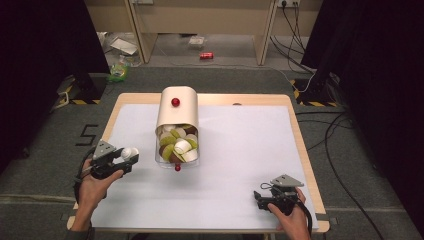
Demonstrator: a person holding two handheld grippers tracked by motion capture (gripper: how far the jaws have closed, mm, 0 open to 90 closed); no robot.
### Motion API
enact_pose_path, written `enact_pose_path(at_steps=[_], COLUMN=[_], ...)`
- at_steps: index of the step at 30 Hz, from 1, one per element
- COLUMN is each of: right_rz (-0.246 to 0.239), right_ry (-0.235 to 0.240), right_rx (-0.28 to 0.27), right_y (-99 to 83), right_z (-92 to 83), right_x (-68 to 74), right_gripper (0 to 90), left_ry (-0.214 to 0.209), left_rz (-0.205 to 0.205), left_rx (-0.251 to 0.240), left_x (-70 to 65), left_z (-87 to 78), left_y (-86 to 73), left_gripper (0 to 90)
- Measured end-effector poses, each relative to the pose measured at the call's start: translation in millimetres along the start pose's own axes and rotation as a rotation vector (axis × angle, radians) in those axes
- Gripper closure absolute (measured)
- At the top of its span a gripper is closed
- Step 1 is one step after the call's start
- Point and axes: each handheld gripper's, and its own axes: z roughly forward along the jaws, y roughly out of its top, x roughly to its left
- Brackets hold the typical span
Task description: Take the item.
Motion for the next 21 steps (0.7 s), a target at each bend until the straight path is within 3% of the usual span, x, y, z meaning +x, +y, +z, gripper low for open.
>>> enact_pose_path(at_steps=[21], right_rz=[0.000], right_ry=[0.000], right_rx=[0.000], right_y=[0.0], right_z=[0.0], right_x=[0.0], right_gripper=[10.1], left_ry=[0.045], left_rz=[-0.003], left_rx=[0.081], left_x=[9.6], left_z=[22.1], left_y=[-17.6], left_gripper=[40.9])
